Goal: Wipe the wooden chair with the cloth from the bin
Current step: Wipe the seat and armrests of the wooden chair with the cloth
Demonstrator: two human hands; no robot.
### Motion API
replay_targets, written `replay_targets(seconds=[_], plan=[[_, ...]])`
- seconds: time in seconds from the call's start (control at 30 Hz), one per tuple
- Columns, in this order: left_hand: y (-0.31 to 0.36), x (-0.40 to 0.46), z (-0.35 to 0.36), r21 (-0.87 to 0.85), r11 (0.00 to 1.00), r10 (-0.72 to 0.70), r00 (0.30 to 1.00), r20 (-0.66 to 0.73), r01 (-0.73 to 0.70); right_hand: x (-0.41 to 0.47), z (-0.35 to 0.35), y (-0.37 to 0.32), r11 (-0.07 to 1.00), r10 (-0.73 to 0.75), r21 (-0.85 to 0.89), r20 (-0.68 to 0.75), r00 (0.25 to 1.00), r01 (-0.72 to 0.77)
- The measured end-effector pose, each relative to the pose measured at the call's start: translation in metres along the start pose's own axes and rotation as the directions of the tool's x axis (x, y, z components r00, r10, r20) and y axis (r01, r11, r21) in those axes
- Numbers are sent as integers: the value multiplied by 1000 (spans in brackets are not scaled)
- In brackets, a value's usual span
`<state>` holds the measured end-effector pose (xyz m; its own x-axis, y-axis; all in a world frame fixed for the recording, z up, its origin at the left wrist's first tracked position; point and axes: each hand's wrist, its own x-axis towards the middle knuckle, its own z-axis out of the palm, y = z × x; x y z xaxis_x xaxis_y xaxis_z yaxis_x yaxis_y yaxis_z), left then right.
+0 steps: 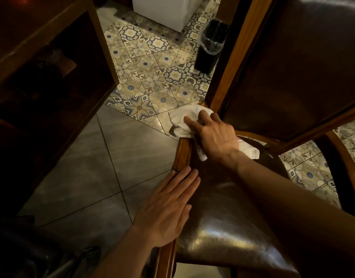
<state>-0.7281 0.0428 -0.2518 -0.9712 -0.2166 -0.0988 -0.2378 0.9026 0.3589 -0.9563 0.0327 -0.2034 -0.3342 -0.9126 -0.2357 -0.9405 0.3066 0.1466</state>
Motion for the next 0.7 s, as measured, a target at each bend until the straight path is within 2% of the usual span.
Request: replay_targets(seconds=[0.4,0.7], plan=[[2,-3,-1,24,1000,2,999,-47,-1,-45,5,-17,993,-99,70,-12,995,100],[5,-6,-3,-25,1000,-5,997,-72,3,-75,11,-28,981,-79,178,12,997,75]])
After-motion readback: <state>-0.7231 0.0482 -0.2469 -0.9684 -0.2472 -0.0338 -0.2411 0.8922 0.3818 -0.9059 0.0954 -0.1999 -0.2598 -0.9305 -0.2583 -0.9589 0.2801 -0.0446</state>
